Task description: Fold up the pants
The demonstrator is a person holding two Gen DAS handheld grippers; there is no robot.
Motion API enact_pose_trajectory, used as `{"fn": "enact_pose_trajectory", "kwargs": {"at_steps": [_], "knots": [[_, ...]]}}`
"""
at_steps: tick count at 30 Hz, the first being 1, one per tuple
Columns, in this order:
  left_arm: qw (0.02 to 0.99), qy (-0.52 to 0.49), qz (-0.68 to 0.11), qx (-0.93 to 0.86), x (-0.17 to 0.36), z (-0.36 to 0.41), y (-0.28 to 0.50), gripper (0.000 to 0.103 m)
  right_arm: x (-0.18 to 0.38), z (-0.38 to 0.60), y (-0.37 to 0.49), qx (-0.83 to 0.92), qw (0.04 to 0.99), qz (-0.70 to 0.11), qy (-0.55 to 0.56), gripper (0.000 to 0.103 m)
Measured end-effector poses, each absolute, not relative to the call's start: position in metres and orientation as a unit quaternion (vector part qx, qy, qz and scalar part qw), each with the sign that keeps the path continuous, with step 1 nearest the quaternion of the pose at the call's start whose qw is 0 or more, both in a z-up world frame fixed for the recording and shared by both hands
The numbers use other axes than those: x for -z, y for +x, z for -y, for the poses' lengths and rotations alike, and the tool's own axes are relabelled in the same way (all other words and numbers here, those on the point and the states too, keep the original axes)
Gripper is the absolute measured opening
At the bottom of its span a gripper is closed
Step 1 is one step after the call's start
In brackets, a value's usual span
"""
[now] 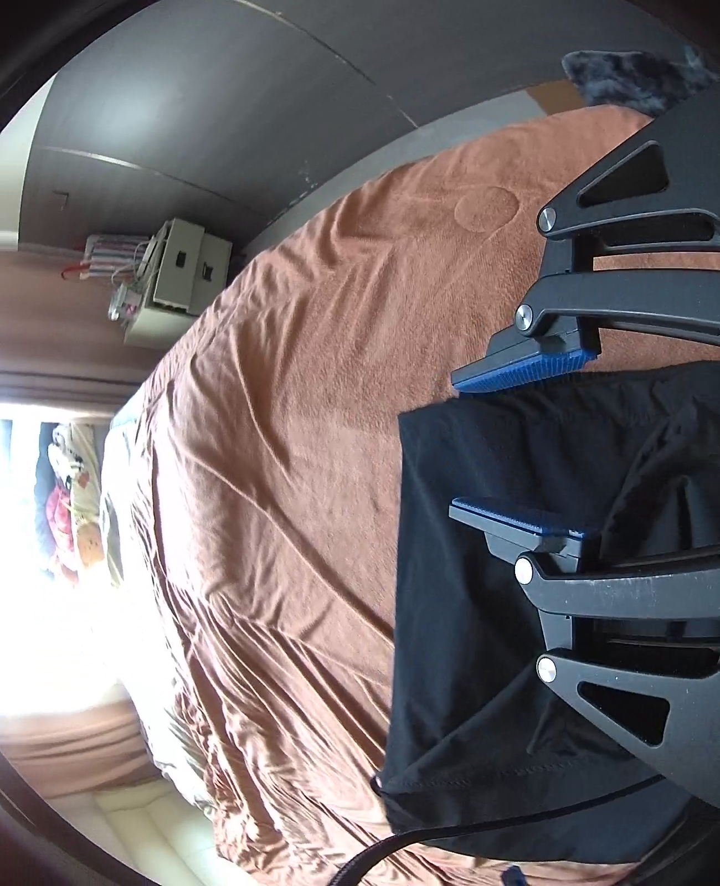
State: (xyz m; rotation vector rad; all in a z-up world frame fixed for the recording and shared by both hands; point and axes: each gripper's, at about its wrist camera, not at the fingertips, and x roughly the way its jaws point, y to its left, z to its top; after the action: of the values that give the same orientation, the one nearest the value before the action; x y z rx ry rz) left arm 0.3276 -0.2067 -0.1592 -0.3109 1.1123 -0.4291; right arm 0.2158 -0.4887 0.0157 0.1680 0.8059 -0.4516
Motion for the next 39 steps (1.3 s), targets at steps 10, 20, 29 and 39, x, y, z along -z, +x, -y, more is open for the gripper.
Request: {"fn": "enact_pose_trajectory", "kwargs": {"at_steps": [10,20,29,39], "knots": [[0.815,-0.147,-0.522,0.204,0.158,0.206,0.320,0.072,-0.006,0.454,0.213,0.107,0.895,-0.432,0.022,0.051],[0.812,-0.157,-0.526,0.200,0.162,0.195,0.323,0.072,0.012,0.444,0.249,0.036,0.885,-0.463,-0.018,0.061],[0.813,-0.161,-0.524,0.197,0.160,0.185,0.322,0.072,0.038,0.436,0.289,0.011,0.853,-0.517,-0.071,0.061],[0.812,-0.166,-0.523,0.198,0.155,0.182,0.317,0.072,0.044,0.424,0.292,0.015,0.848,-0.518,-0.114,0.004]]}}
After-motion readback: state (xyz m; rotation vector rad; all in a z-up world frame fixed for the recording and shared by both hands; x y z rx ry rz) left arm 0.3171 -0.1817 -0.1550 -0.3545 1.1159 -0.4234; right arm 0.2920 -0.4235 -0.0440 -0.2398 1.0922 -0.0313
